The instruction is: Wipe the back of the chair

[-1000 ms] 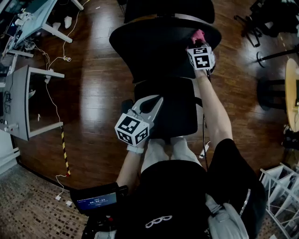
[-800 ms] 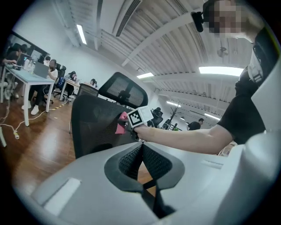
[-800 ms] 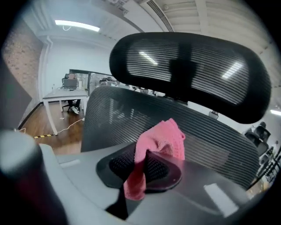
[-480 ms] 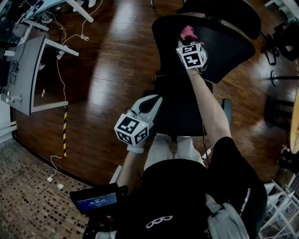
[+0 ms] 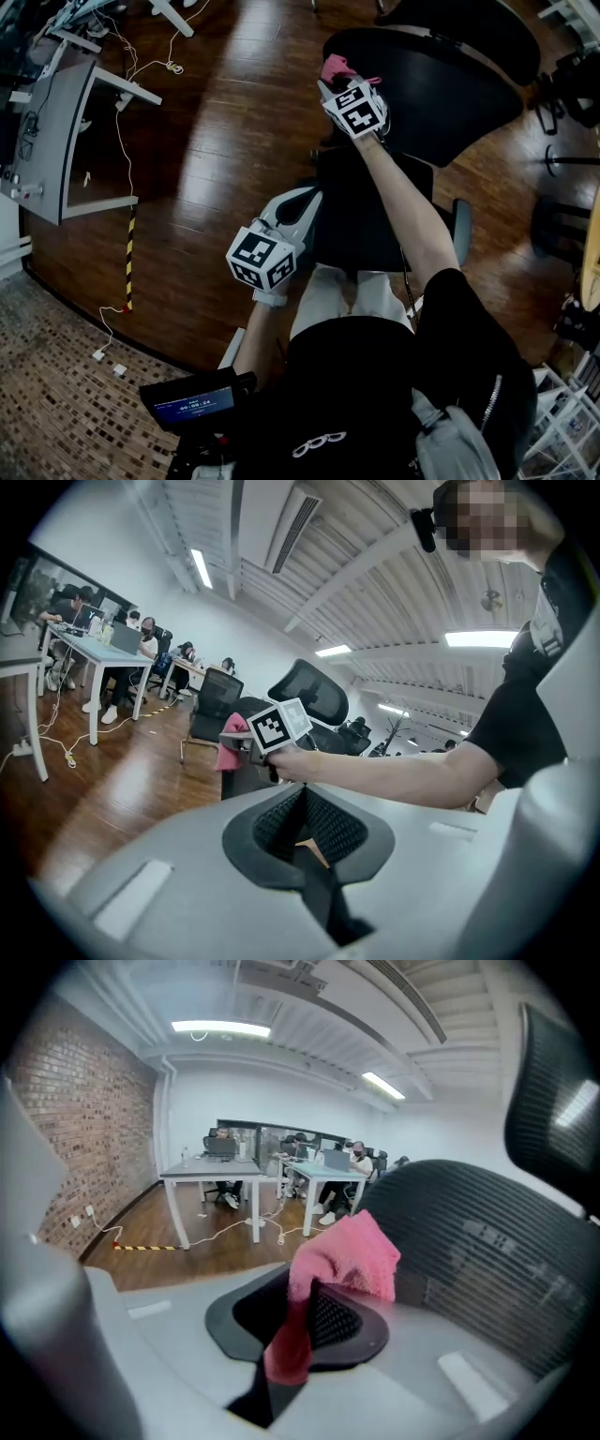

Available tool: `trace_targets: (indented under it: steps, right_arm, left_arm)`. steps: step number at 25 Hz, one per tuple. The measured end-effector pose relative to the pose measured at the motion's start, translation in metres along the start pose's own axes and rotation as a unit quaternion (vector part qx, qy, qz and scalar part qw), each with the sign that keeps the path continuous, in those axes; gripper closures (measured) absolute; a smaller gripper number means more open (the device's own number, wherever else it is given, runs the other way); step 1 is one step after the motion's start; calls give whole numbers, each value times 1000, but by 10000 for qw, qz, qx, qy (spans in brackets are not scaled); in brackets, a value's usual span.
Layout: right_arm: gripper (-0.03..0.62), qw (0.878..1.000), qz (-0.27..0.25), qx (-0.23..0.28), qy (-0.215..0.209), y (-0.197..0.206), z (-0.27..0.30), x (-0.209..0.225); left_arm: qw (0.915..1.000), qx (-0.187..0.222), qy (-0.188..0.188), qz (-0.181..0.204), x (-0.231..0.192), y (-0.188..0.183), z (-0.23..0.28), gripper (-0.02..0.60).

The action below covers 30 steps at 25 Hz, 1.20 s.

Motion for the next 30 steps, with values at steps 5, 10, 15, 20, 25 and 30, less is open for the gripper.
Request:
trace_targets:
  steps: [5,10,15,20,25,30]
  right_arm:
    - [553,9923,-536,-134,-1106,-4,14,-54]
    - [553,9957,-342,-351,-790,20,13,-39]
    - [553,9988,339,-345,12,52,-20,28]
    - [553,9956,750,-238,510,81,-65,86]
    - [553,9897,1125,-120,871,113,-114,139]
    - [553,9787,1521,-124,1373,150,-166,193]
  left_arm:
    - [9999,-119,97,32,6,0,8,588]
    - [9994,-237,220,135,21,1,19,588]
    - [9986,-335,355,188,43,0,42,588]
    - [9963,-445,650,332,71,-2,72,588]
    - [9926,-565,953,491,106,-7,105,588]
    - [9889,-652,1209,559,135,-11,132,588]
Point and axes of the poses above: the fingertips, and each gripper's own axes: z forward along the fingers, x to its right, y out of its underside, the point moved 8 cm from there along -z, backward along the fingers, and after that the axes turned 12 degrees about z, right-handed, at the moved point
